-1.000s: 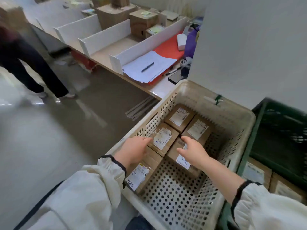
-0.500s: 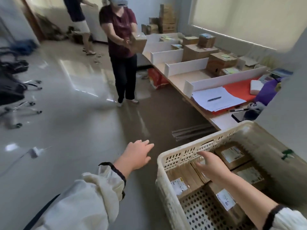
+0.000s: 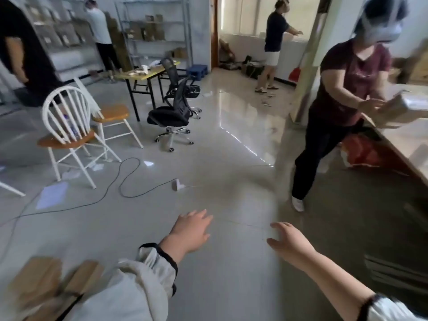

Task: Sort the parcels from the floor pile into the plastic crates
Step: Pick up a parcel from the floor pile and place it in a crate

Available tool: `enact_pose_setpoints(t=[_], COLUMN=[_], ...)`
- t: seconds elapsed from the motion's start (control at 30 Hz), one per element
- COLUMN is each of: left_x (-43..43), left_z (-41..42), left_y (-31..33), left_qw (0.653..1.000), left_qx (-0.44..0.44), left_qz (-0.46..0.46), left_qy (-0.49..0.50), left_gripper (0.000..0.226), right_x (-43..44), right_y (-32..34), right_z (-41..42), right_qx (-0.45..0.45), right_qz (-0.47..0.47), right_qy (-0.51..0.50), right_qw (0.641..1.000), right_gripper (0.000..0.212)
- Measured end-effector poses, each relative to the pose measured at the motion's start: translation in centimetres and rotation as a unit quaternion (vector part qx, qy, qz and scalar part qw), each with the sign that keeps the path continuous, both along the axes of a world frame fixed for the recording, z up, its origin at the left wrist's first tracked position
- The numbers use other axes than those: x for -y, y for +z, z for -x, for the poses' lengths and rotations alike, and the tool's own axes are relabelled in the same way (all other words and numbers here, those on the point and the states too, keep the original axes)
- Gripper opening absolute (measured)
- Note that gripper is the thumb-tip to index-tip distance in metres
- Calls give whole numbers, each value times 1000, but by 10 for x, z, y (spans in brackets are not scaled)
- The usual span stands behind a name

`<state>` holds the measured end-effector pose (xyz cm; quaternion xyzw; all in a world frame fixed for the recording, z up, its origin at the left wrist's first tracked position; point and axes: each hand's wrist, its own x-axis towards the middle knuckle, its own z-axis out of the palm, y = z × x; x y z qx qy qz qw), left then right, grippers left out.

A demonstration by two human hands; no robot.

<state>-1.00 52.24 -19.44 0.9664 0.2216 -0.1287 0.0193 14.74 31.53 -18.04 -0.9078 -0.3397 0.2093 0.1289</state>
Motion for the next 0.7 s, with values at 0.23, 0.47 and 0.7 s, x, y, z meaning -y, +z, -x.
enact_pose_setpoints(t=[0.23,0.47,0.7], left_x=[-103,-119,-101], left_z=[138,238,298], left_y=[-27,-68,-94], left_qw=[976,904,724], left_qx=[-34,-32,38], left_qz=[56,141,204], left_qy=[207,402,658], left_gripper=[57,60,36], right_x=[-172,-291,-395], right_y=[-28,-78,-118], right_z=[76,153,203], right_qx=[-29,-77,-84], right_qz=[31,104,181], right_qy=[196,381,540], right_qw=[980,915,818], right_gripper=[57,60,61])
